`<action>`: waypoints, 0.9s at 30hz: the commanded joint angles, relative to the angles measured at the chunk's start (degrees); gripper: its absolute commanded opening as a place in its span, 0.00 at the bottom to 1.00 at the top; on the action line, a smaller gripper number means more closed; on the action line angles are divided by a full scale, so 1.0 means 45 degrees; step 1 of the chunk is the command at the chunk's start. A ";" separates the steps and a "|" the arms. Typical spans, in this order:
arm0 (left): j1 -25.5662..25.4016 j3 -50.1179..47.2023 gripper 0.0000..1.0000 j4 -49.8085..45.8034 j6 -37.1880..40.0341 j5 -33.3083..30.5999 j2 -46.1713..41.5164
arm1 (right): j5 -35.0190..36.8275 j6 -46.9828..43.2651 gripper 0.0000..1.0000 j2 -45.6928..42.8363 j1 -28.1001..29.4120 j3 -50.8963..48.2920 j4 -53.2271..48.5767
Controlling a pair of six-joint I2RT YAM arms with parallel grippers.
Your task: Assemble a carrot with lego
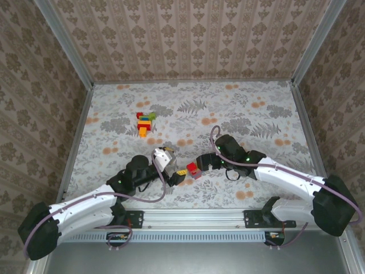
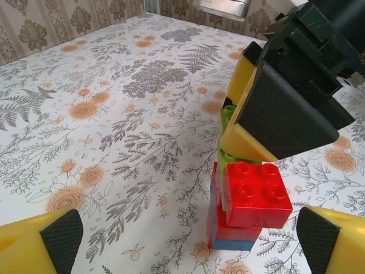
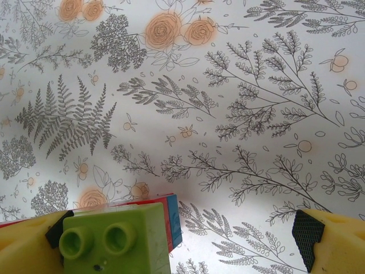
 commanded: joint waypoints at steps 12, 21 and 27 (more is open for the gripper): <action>0.0132 -0.0027 1.00 0.0045 0.0273 0.0149 -0.0069 | 0.0661 -0.0606 0.98 0.0415 0.0104 -0.0685 -0.3160; 0.0118 -0.0028 1.00 -0.0012 0.0304 0.0174 -0.0044 | 0.0544 -0.0656 0.98 0.0433 0.0475 -0.0282 -0.3171; 0.0118 -0.0047 1.00 0.0020 0.0324 0.0204 -0.0036 | 0.0563 -0.0691 0.99 0.0464 0.0681 -0.0055 -0.3130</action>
